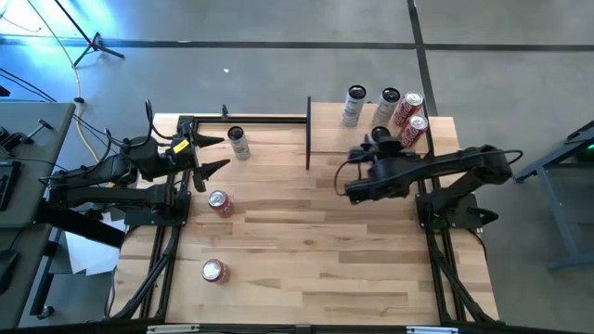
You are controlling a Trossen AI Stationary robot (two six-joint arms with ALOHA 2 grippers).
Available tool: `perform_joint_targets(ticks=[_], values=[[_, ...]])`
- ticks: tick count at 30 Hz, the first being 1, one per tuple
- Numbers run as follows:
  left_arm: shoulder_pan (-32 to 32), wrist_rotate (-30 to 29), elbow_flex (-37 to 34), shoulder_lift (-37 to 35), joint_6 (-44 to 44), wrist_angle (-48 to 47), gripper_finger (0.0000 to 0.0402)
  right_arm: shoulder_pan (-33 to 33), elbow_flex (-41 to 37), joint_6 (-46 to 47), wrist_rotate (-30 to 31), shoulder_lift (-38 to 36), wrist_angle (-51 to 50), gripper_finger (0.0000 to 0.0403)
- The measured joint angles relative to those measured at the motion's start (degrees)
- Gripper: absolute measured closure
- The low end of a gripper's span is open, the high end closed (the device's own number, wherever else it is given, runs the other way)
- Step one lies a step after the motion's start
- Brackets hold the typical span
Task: Place canned beverage on shelf
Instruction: Put the white soda can on the shelf aligned with the other white soda can
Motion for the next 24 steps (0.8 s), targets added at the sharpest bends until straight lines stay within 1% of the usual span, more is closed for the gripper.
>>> perform_joint_targets(ticks=[3,6,10,24], values=[[-0.01,-0.01,0.00,-0.01,0.01,-0.02,0.0122,-0.01,-3.58,1.07,0.51,-2.33,0.28,0.0149],[0.01,0.01,0.00,0.01,0.01,-0.02,0.0122,0.02,-5.32,1.30,0.47,-3.05,0.49,0.0148],[0.00,0.00,0.00,0.01,0.00,0.00,0.0122,0.02,-5.46,1.30,2.38,-3.05,0.59,0.0147],[0.00,-0.01,0.00,0.00,0.01,-0.02,0.0122,-5.64,-5.46,1.25,2.51,-3.05,0.58,0.0146]])
